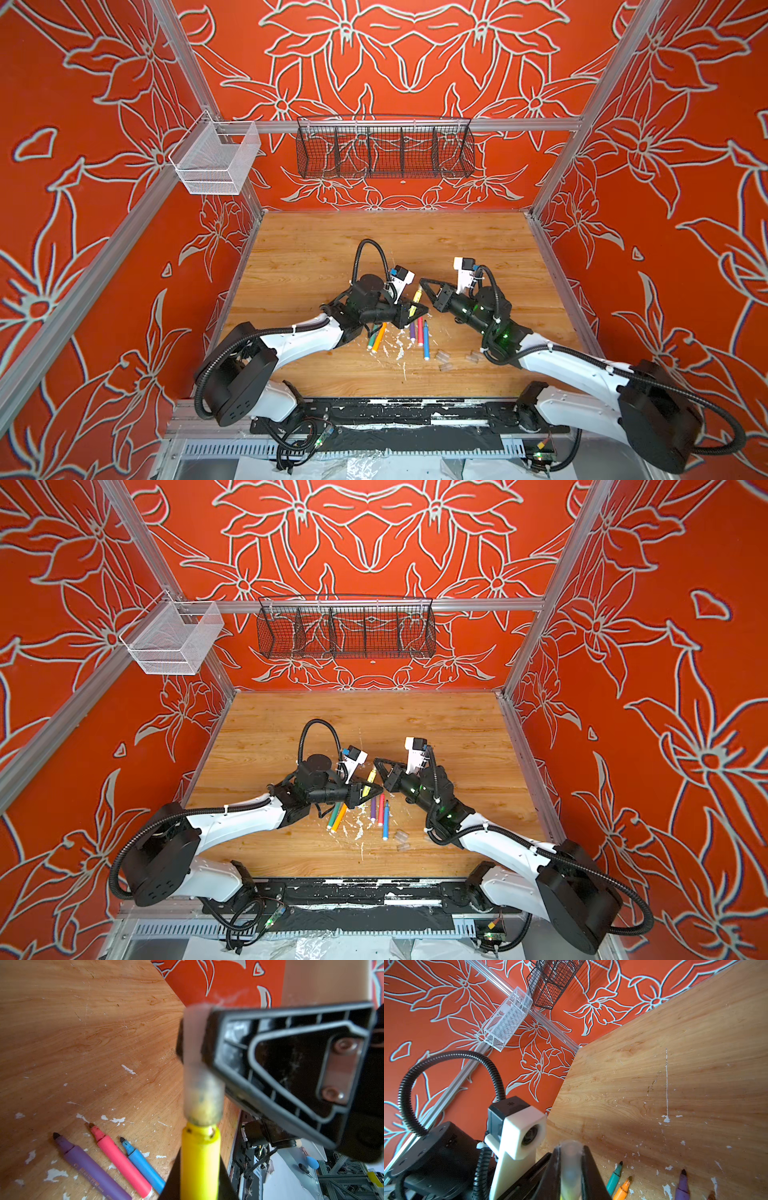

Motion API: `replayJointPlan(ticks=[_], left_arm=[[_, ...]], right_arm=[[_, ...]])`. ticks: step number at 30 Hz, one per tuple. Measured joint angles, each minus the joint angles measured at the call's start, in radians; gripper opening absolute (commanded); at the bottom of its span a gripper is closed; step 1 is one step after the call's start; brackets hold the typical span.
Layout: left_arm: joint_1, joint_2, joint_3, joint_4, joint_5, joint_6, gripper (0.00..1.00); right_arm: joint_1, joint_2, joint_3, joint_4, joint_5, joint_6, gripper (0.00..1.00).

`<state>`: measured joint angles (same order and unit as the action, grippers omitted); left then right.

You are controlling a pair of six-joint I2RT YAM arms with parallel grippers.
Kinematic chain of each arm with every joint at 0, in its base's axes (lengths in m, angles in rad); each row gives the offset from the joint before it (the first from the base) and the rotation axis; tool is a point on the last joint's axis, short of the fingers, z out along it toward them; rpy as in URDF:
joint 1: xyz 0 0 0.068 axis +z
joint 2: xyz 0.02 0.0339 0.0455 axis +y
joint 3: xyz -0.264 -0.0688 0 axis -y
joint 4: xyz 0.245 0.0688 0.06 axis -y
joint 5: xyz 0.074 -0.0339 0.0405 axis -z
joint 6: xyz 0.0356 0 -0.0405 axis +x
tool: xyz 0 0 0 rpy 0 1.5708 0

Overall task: Insert the pens into the pen caps
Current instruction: 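Push the cap down onto the yellow marker tip with the right gripper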

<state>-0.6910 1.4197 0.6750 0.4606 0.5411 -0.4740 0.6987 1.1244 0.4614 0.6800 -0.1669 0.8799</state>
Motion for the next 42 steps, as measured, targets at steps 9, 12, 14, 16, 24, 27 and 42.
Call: replayJointPlan(ticks=[9, 12, 14, 16, 24, 27, 42], left_arm=[[0.012, -0.034, -0.042, 0.038, 0.031, -0.025, 0.00], [0.015, -0.041, -0.056, 0.053, 0.038, -0.030, 0.00], [0.017, -0.042, -0.061, 0.060, 0.043, -0.034, 0.00], [0.022, -0.047, -0.064, 0.068, 0.034, -0.040, 0.00], [0.036, -0.097, -0.071, 0.070, -0.014, -0.017, 0.00], [0.037, -0.098, -0.066, 0.052, -0.025, 0.006, 0.00], [-0.073, -0.095, 0.017, -0.090, -0.119, 0.178, 0.00]], right_arm=[[0.020, 0.006, 0.000, 0.021, -0.007, -0.020, 0.10], [0.024, 0.006, 0.000, 0.020, -0.007, -0.027, 0.20], [0.025, 0.006, 0.000, 0.019, -0.007, -0.034, 0.28], [0.025, 0.005, 0.000, 0.003, -0.007, -0.045, 0.34], [0.025, -0.027, -0.005, -0.047, 0.004, -0.080, 0.55], [0.025, -0.061, -0.005, -0.059, -0.002, -0.099, 0.61], [0.019, -0.158, 0.015, -0.182, 0.026, -0.147, 0.63]])
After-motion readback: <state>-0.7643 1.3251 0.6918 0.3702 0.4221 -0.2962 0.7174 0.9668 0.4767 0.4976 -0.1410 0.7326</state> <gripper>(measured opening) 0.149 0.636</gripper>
